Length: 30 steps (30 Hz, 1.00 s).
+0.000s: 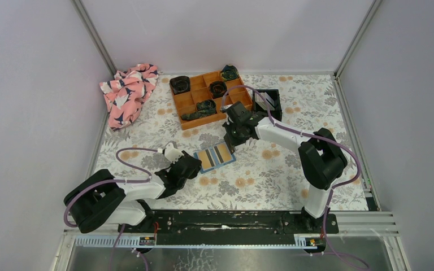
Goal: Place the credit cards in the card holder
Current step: Insert the credit card into the card holder.
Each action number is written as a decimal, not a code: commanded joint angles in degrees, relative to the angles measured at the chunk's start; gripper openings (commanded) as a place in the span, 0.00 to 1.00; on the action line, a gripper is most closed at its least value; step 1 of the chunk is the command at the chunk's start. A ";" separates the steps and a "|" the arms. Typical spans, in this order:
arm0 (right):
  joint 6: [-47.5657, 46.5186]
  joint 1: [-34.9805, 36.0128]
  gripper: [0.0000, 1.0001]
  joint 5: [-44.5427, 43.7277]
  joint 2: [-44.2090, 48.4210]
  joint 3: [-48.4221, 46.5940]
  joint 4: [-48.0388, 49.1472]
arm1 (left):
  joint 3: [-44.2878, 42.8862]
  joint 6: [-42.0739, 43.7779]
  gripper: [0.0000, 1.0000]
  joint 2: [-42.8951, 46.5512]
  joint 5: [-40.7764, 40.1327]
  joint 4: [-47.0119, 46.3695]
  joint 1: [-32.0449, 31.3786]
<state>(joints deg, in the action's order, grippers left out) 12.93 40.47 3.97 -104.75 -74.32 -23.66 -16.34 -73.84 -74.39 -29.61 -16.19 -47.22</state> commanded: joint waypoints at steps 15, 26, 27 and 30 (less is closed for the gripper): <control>-0.51 -0.71 0.00 -2.12 -0.83 -1.87 0.02 | -1.29 1.86 0.26 -1.76 2.10 -3.68 2.36; 0.48 -2.45 0.00 0.75 -0.79 0.11 1.71 | -1.06 1.84 0.25 -1.70 2.45 -3.83 2.56; 0.50 -2.56 0.00 0.89 -0.85 0.31 1.89 | -1.06 1.74 0.25 -1.72 2.52 -3.85 2.59; 0.59 -2.96 0.00 1.57 -1.06 0.86 2.27 | -1.14 1.82 0.25 -1.78 2.54 -3.85 2.61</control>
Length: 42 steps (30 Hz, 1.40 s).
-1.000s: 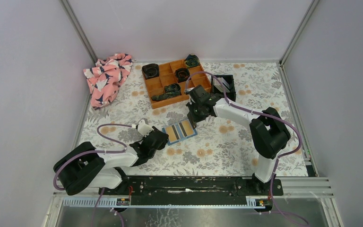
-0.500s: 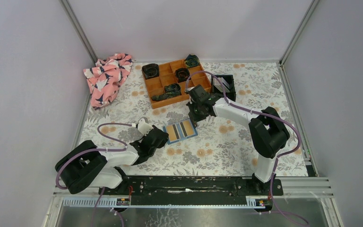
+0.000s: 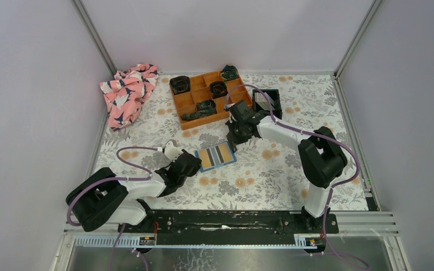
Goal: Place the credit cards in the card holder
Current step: Insert the credit card into the card holder.
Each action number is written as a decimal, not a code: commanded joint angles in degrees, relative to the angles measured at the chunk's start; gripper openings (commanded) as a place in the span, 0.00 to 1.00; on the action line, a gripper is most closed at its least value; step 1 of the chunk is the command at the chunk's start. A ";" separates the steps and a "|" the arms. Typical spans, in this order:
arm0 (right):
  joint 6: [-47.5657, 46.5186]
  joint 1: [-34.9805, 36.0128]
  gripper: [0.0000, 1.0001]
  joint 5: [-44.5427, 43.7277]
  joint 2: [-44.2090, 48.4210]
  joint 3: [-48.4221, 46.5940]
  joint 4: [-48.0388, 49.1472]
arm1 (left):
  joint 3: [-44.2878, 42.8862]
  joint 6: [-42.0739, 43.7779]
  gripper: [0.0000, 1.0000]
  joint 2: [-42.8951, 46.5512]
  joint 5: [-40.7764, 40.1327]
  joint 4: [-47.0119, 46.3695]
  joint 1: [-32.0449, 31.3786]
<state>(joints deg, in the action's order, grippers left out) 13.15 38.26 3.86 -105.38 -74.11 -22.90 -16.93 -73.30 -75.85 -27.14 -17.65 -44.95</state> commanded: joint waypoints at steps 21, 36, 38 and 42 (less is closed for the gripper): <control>1.41 -1.77 0.00 5.11 0.91 2.38 3.03 | -0.54 0.92 0.24 -1.01 0.50 -2.50 0.36; 1.27 -1.97 0.00 4.06 2.52 2.28 1.98 | -0.43 0.62 0.23 -0.99 0.76 -2.39 0.32; 1.35 -2.01 0.00 3.97 2.84 2.36 1.92 | -0.47 0.61 0.23 -1.11 0.81 -2.39 0.37; 1.43 -2.12 0.00 3.87 3.48 2.47 1.80 | -0.45 0.54 0.22 -1.11 0.87 -2.39 0.36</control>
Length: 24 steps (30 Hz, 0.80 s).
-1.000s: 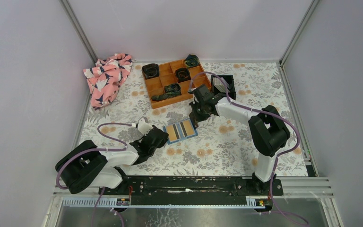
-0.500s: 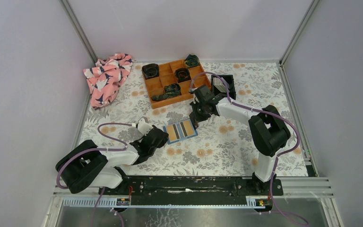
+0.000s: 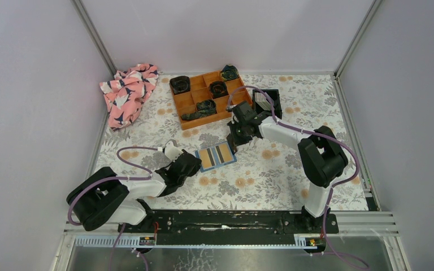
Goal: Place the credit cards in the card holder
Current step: Insert the credit card into the card holder.
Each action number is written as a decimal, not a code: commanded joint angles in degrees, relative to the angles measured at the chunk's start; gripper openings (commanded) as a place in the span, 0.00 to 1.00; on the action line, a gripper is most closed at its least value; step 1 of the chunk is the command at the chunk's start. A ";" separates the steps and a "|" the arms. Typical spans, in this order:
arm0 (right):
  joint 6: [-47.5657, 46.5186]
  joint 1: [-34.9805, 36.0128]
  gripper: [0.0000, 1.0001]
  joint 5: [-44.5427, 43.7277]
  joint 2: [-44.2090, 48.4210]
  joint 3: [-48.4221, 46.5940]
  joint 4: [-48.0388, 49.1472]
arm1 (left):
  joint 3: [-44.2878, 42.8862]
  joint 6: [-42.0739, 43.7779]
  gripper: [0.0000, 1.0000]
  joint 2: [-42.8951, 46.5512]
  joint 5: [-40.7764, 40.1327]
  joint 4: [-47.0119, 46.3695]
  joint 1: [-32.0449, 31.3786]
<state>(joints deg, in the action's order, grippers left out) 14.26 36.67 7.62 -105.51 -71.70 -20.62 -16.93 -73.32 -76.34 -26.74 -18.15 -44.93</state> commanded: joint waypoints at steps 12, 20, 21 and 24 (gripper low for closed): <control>0.50 -0.56 0.00 0.75 4.29 0.64 -0.48 | -0.43 0.37 0.22 -0.48 0.64 -1.72 0.38; 0.77 -0.62 0.00 1.73 3.92 1.51 0.34 | -0.42 0.37 0.22 -0.39 0.55 -1.54 0.35; 0.84 -0.62 0.00 1.91 3.91 1.77 0.53 | -0.47 0.37 0.22 -0.40 0.55 -1.54 0.34; 1.13 -0.63 0.00 2.37 4.09 2.06 0.91 | -0.56 0.37 0.22 -0.34 0.55 -1.54 0.32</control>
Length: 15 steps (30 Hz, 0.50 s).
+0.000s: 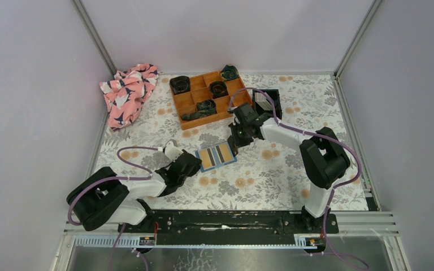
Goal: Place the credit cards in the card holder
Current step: Insert the credit card into the card holder.
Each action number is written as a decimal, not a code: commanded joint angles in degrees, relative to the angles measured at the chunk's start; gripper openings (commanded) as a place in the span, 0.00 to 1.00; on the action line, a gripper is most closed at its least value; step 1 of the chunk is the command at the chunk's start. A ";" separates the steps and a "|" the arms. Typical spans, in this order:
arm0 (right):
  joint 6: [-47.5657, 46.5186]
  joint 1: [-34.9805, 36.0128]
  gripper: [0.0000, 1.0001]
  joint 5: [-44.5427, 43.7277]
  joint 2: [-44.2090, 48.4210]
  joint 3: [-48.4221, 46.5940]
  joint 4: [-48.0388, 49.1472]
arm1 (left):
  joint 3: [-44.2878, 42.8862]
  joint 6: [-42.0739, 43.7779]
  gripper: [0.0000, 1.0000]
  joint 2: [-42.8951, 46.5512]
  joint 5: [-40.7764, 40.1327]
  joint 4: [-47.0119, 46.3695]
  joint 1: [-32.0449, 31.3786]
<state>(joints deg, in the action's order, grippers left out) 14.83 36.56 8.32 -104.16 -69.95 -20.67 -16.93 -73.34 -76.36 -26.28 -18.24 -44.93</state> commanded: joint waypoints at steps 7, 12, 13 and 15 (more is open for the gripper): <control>0.54 -0.56 0.00 1.16 3.34 -0.18 0.23 | -0.45 0.33 0.21 -0.46 0.19 -1.45 0.31; 0.46 -0.61 0.00 0.56 3.96 -0.62 -0.53 | -0.31 0.28 0.21 -0.02 0.20 -1.20 0.32; 0.46 -0.61 0.00 0.60 4.01 -0.69 -0.56 | -0.29 0.22 0.21 0.11 0.11 -1.18 0.34; 0.46 -0.61 0.00 0.73 4.09 -0.74 -0.66 | -0.17 0.13 0.21 0.12 0.13 -1.23 0.34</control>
<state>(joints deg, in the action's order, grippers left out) 15.22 36.36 8.67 -103.33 -69.60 -20.58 -16.93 -73.36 -76.34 -26.26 -18.24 -44.93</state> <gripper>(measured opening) 0.015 0.211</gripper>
